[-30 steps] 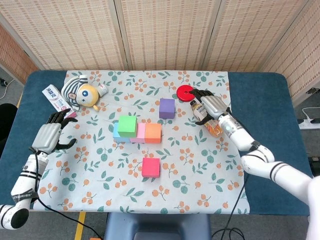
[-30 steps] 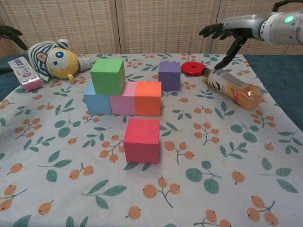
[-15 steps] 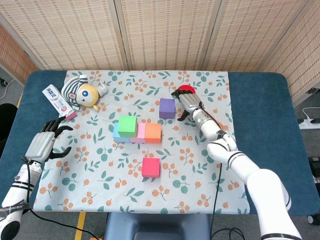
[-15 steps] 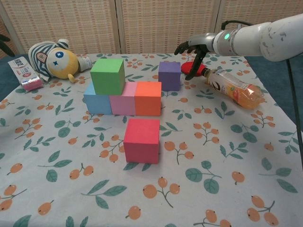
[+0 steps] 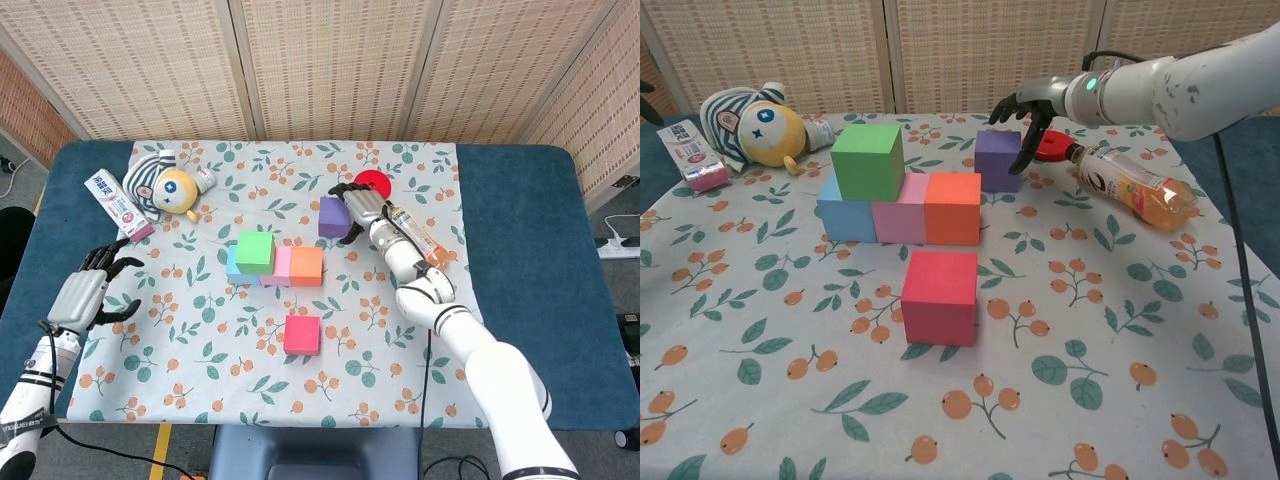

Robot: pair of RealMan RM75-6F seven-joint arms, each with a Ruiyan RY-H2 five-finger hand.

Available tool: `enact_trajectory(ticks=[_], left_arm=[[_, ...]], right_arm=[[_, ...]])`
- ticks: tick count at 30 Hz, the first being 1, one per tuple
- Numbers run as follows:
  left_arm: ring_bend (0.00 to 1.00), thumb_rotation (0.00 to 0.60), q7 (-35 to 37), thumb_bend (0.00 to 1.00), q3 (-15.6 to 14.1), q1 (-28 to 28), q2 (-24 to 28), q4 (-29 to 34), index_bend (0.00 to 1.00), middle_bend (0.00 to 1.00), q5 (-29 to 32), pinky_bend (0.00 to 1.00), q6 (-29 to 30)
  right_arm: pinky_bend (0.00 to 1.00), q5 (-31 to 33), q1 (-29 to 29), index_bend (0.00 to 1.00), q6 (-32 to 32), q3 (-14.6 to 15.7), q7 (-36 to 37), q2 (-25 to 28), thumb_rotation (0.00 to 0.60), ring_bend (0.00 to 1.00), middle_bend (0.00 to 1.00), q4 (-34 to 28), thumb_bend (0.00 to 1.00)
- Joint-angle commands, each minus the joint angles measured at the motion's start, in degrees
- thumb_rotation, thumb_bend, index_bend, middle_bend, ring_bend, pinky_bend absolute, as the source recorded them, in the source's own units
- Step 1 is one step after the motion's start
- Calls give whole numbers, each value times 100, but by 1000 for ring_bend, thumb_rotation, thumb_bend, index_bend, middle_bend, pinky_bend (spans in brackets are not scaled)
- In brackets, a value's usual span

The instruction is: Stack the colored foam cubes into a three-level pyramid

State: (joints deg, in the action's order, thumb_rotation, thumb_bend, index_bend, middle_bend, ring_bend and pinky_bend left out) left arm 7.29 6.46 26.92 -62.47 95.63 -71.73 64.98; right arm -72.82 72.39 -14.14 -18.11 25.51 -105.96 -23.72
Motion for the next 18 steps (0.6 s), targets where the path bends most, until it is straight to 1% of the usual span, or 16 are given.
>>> enact_trajectory(ticks=[1, 5, 11, 14, 18], left_arm=[[0, 600, 8, 330, 2, -14, -12, 5, 291, 28, -33, 21, -11], [0, 600, 49, 330, 22, -23, -54, -19, 290, 28, -56, 21, -43], [0, 600, 56, 329, 37, -38, -97, -28, 290, 27, -86, 21, -82], [0, 600, 70, 330, 38, -50, -125, -44, 288, 26, -128, 21, -81], [0, 600, 82, 330, 35, -54, -146, -52, 288, 26, -168, 21, -112]], right_arm=[[0, -226, -82, 187, -137, 159, 119, 43, 600, 0, 67, -91, 0], [0, -442, -168, 232, -308, 312, 292, 102, 600, 0, 67, -206, 0], [0, -713, -333, 265, -608, 538, 516, 297, 600, 0, 69, -508, 0], [0, -852, -475, 267, -831, 673, 594, 491, 600, 0, 69, -828, 0], [0, -1020, -725, 264, -1216, 853, 601, 868, 600, 0, 69, -1426, 0]])
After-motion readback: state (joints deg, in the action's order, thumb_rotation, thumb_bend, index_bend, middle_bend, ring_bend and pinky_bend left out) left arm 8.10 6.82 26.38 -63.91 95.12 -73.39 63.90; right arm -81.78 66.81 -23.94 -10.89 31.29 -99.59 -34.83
